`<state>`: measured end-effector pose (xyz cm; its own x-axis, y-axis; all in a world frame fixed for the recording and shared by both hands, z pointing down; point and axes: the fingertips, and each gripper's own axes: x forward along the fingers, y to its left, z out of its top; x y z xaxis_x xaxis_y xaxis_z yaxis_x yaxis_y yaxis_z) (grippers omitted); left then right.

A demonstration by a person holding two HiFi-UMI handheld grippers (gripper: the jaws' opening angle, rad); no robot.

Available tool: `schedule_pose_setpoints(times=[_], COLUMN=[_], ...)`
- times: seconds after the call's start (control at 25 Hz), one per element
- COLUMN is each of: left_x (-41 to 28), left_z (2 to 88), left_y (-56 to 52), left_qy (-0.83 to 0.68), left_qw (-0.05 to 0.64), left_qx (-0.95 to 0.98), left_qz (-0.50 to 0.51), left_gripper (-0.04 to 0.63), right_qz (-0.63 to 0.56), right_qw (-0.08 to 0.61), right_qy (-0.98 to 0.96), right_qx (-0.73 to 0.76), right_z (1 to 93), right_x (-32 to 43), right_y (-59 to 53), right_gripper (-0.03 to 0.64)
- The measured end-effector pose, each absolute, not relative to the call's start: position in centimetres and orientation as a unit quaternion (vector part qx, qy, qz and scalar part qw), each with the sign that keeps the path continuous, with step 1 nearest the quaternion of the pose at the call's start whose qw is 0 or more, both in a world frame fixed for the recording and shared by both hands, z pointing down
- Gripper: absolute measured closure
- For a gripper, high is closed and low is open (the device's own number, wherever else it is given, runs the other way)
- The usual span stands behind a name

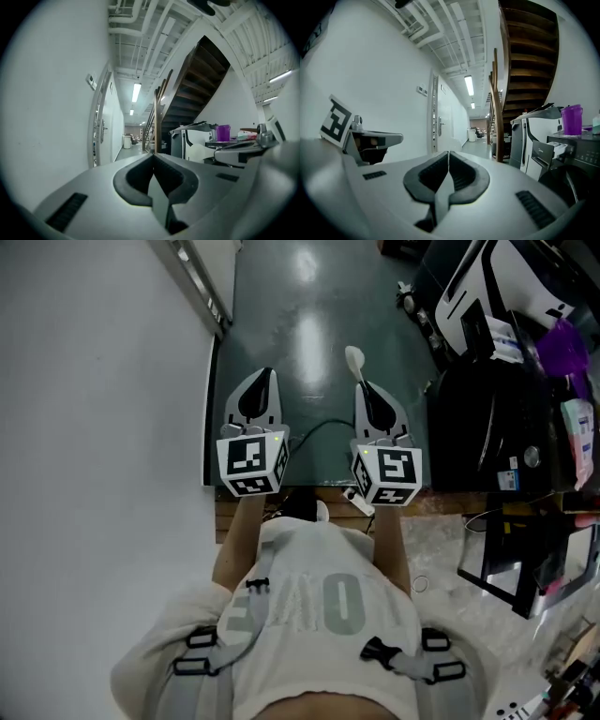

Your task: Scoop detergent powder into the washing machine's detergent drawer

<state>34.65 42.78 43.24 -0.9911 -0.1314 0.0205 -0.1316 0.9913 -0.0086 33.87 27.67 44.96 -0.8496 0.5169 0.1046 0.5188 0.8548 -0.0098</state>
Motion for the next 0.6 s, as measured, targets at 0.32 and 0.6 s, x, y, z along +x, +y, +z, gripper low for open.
schedule_pose_setpoints(times=[0.32, 0.6], left_x=[35.7, 29.4], left_z=[44.3, 44.4], left_y=[45.4, 45.2], left_qy=[-0.999, -0.999], left_qw=[0.016, 0.001], left_qx=[0.03, 0.045], left_qz=[-0.001, 0.001], left_gripper=[0.575, 0.575], right_qz=[0.006, -0.016], right_qw=[0.082, 0.079], right_qy=[-0.955, -0.95], right_qx=[-0.283, -0.302], right_z=[47.6, 47.7], right_x=[33.3, 28.5], right_y=[28.3, 29.9], right_gripper=[0.607, 0.607])
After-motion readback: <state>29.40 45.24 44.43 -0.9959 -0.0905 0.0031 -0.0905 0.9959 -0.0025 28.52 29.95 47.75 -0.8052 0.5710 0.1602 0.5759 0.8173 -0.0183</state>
